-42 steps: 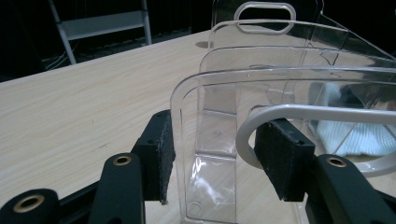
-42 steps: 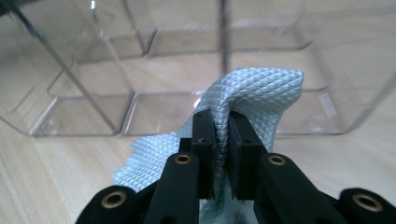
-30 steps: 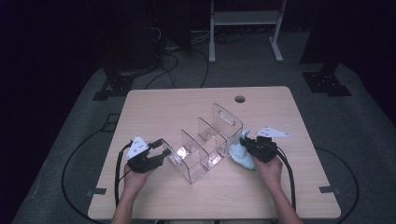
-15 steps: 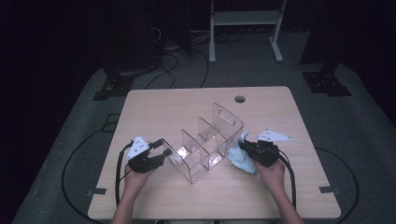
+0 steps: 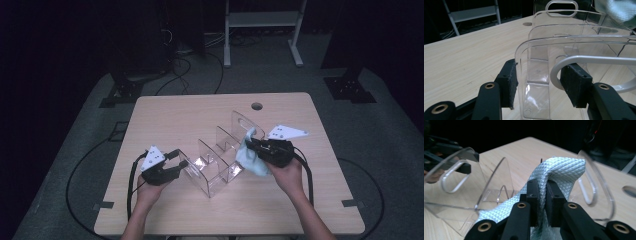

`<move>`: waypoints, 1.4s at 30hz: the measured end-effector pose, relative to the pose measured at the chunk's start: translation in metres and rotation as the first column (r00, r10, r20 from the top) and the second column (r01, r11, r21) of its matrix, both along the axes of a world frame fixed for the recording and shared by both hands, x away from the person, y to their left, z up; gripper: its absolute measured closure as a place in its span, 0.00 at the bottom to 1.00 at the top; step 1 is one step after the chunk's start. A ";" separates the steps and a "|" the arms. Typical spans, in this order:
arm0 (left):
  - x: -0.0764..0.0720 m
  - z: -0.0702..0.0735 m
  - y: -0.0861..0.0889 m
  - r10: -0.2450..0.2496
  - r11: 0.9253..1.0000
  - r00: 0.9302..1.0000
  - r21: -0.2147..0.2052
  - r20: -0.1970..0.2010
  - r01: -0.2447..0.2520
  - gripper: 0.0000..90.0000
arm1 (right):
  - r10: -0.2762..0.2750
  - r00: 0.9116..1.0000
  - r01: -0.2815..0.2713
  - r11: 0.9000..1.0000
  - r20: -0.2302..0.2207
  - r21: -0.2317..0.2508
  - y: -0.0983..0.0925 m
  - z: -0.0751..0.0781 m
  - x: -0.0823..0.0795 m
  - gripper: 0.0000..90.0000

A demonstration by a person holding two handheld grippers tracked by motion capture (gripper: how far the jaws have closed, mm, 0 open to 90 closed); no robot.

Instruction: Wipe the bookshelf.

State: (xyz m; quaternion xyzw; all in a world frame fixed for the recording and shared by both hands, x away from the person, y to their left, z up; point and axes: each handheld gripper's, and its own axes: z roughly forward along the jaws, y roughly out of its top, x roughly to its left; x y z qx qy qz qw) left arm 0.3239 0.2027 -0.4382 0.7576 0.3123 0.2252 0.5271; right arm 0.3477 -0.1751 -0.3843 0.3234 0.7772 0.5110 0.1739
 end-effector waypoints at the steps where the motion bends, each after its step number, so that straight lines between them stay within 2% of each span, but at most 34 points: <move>1: 0.000 0.000 0.000 -0.001 1.000 1.000 0.001 0.001 0.001 0.53 | 0.005 1.000 -0.005 1.000 -0.014 -0.007 0.002 -0.002 0.004 0.91; 4: 0.000 0.000 0.000 -0.006 1.000 1.000 0.006 0.003 0.006 0.53 | 0.008 0.999 -0.008 1.000 -0.033 -0.015 0.003 -0.007 0.008 0.91; 7: 0.000 0.000 -0.001 -0.017 1.000 1.000 0.004 0.002 0.017 0.53 | 0.011 0.999 -0.012 0.999 -0.031 -0.030 0.002 -0.007 0.004 0.91; 10: -0.001 0.001 -0.004 -0.037 0.999 0.999 0.010 0.000 0.037 0.53 | 0.011 1.000 -0.012 0.998 -0.026 -0.056 0.000 -0.005 -0.005 0.91; 13: -0.003 0.001 -0.008 -0.069 0.997 0.998 0.014 -0.003 0.069 0.53 | 0.019 0.999 -0.022 0.997 -0.042 -0.070 -0.005 -0.003 -0.017 0.91; 16: -0.005 0.001 -0.013 -0.099 0.995 0.995 0.015 -0.001 0.099 0.53 | 0.023 0.999 -0.026 0.994 -0.028 -0.108 -0.008 0.000 -0.031 0.91; 18: -0.005 0.001 -0.016 -0.109 0.994 0.994 0.019 -0.003 0.109 0.53 | 0.021 0.999 -0.024 0.993 -0.033 -0.119 -0.009 0.002 -0.034 0.91; 28: -0.004 0.000 -0.015 -0.096 0.995 0.995 0.000 -0.003 0.096 0.53 | 0.011 0.997 -0.018 0.996 -0.079 -0.092 0.002 0.004 -0.003 0.91; 35: -0.005 0.000 -0.016 -0.094 0.996 0.996 0.006 -0.003 0.094 0.53 | 0.013 0.998 -0.020 0.993 -0.062 -0.115 -0.006 0.007 -0.019 0.91; 37: -0.005 0.000 -0.016 -0.094 0.996 0.996 0.006 -0.003 0.094 0.53 | 0.011 0.998 -0.019 0.993 -0.065 -0.115 -0.006 0.007 -0.017 0.91; 42: -0.005 0.000 -0.015 -0.084 0.997 0.996 0.000 -0.003 0.084 0.53 | 0.005 0.998 -0.012 0.994 -0.070 -0.108 0.008 0.004 0.000 0.91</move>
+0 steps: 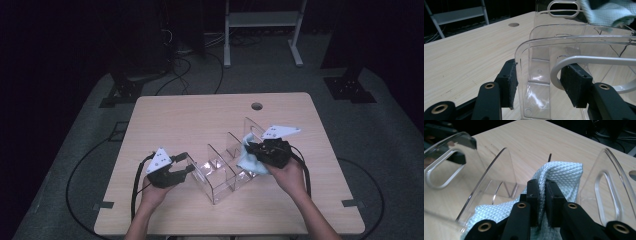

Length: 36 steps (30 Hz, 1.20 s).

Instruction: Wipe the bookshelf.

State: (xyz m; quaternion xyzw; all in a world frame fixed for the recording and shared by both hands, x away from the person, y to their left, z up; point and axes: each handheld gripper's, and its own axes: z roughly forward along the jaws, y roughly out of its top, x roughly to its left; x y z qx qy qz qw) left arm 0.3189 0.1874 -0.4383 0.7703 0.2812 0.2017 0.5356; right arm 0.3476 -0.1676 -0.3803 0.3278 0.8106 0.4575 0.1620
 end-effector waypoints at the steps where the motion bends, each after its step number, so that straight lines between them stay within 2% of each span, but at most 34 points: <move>1: 0.000 0.000 0.000 0.006 1.000 1.000 -0.004 -0.001 -0.006 0.53 | -0.002 1.000 0.002 1.000 -0.003 0.001 0.001 0.000 0.002 0.91; 8: -0.001 0.000 -0.001 0.006 1.000 1.000 -0.001 0.003 -0.006 0.53 | -0.001 1.000 0.001 1.000 0.012 -0.014 -0.004 0.001 -0.008 0.91; 15: -0.001 -0.001 -0.001 0.019 1.000 1.000 -0.007 0.001 -0.019 0.53 | -0.012 1.000 0.012 1.000 0.000 0.012 0.004 -0.001 0.010 0.91; 22: -0.001 -0.001 -0.001 0.018 1.000 1.000 -0.005 0.002 -0.018 0.53 | -0.014 1.000 0.015 1.000 0.008 -0.012 -0.007 -0.001 -0.006 0.91; 25: -0.002 -0.001 -0.002 0.021 1.000 1.000 -0.006 0.001 -0.021 0.53 | -0.018 1.000 0.018 1.000 0.001 -0.006 -0.006 -0.002 -0.001 0.91; 31: -0.002 -0.001 -0.001 0.029 0.999 1.000 -0.014 -0.002 -0.029 0.53 | -0.024 1.000 0.024 1.000 -0.010 -0.012 0.010 0.000 0.018 0.91; 33: -0.002 -0.001 -0.001 0.031 0.999 1.000 -0.017 -0.001 -0.031 0.53 | -0.022 1.000 0.022 1.000 -0.011 -0.015 0.009 0.001 0.016 0.91; 36: -0.001 -0.002 -0.001 0.032 0.999 0.999 -0.019 -0.003 -0.033 0.53 | -0.011 1.000 0.012 1.000 0.012 -0.029 0.006 0.004 0.004 0.91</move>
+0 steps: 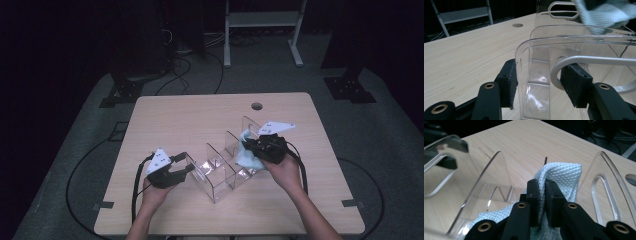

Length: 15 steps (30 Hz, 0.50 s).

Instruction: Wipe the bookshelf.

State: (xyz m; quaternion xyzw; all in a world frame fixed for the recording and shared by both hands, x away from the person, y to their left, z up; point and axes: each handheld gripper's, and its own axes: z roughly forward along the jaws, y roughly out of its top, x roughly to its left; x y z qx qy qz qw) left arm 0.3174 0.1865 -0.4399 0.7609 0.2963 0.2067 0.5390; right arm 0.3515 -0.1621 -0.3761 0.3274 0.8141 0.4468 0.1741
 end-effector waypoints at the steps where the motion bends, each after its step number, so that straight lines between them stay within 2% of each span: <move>1: 0.000 0.000 0.000 -0.001 1.000 1.000 0.002 0.001 0.001 0.53 | 0.002 1.000 -0.002 1.000 0.004 -0.002 -0.001 0.001 -0.004 0.91; 4: -0.001 0.000 0.000 0.003 1.000 1.000 0.007 0.003 -0.003 0.53 | 0.006 1.000 -0.005 1.000 0.007 -0.025 -0.001 0.001 -0.004 0.91; 7: -0.001 0.000 -0.001 0.008 1.000 1.000 0.000 0.003 -0.008 0.53 | -0.003 1.000 0.003 1.000 -0.009 -0.008 0.005 -0.002 0.005 0.91; 8: -0.001 0.000 -0.001 0.011 1.000 1.000 -0.001 0.001 -0.011 0.53 | -0.009 1.000 0.009 1.000 -0.001 0.002 0.008 -0.003 0.009 0.91; 11: -0.001 -0.001 -0.001 0.015 1.000 1.000 -0.005 0.001 -0.015 0.53 | -0.014 1.000 0.014 1.000 -0.007 -0.001 0.012 -0.002 0.018 0.91; 15: -0.001 -0.001 -0.001 0.012 1.000 1.000 -0.003 0.001 -0.012 0.53 | -0.007 1.000 0.007 1.000 -0.006 -0.023 0.008 0.002 0.012 0.91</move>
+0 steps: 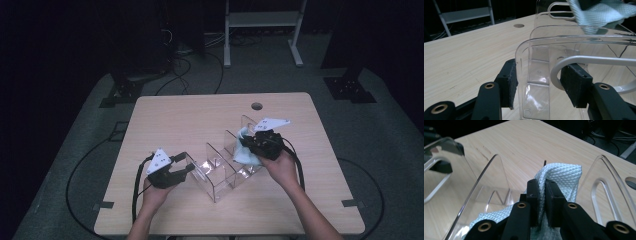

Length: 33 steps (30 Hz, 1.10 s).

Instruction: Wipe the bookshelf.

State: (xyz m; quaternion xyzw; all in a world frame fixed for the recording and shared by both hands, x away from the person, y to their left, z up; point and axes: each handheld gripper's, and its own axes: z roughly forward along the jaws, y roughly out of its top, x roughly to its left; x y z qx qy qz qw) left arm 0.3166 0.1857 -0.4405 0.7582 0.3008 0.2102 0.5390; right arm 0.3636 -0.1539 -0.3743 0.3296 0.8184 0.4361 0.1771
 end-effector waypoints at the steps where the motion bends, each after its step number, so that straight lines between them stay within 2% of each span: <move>1: 0.000 0.000 0.000 0.000 1.000 1.000 0.000 0.000 0.000 0.53 | 0.003 1.000 -0.003 1.000 0.002 -0.004 -0.001 0.000 -0.002 0.91; 4: 0.000 0.000 0.000 0.000 1.000 1.000 0.003 -0.002 0.000 0.53 | 0.000 1.000 0.000 1.000 0.006 -0.013 -0.001 -0.001 -0.003 0.91; 9: 0.000 0.000 0.000 0.000 1.000 1.000 0.005 -0.001 0.000 0.53 | -0.004 1.000 0.004 1.000 0.005 -0.015 0.012 -0.002 0.014 0.91; 11: 0.000 0.000 0.000 -0.001 1.000 1.000 0.009 0.003 0.001 0.53 | -0.004 1.000 0.004 1.000 -0.010 -0.019 0.020 0.000 0.024 0.91; 18: -0.001 0.000 -0.001 0.000 1.000 1.000 0.005 0.002 0.000 0.53 | -0.008 0.999 0.005 0.997 -0.047 -0.080 0.043 0.004 0.052 0.91; 23: -0.001 0.000 -0.001 0.005 1.000 1.000 0.003 -0.002 -0.005 0.53 | -0.012 0.996 0.007 0.999 -0.089 -0.053 0.045 0.004 0.063 0.91; 24: -0.001 0.000 -0.001 0.006 1.000 1.000 0.005 -0.002 -0.006 0.53 | -0.014 0.994 0.010 0.999 -0.104 -0.042 0.044 0.004 0.063 0.91; 27: -0.001 0.001 -0.001 0.012 1.000 1.000 0.004 -0.008 -0.012 0.52 | -0.008 0.996 0.004 0.999 -0.085 -0.050 0.039 0.006 0.058 0.91; 33: 0.000 0.001 -0.001 0.015 1.000 1.000 0.002 -0.005 -0.015 0.52 | 0.015 0.999 -0.014 0.999 -0.029 0.036 0.013 0.022 0.025 0.91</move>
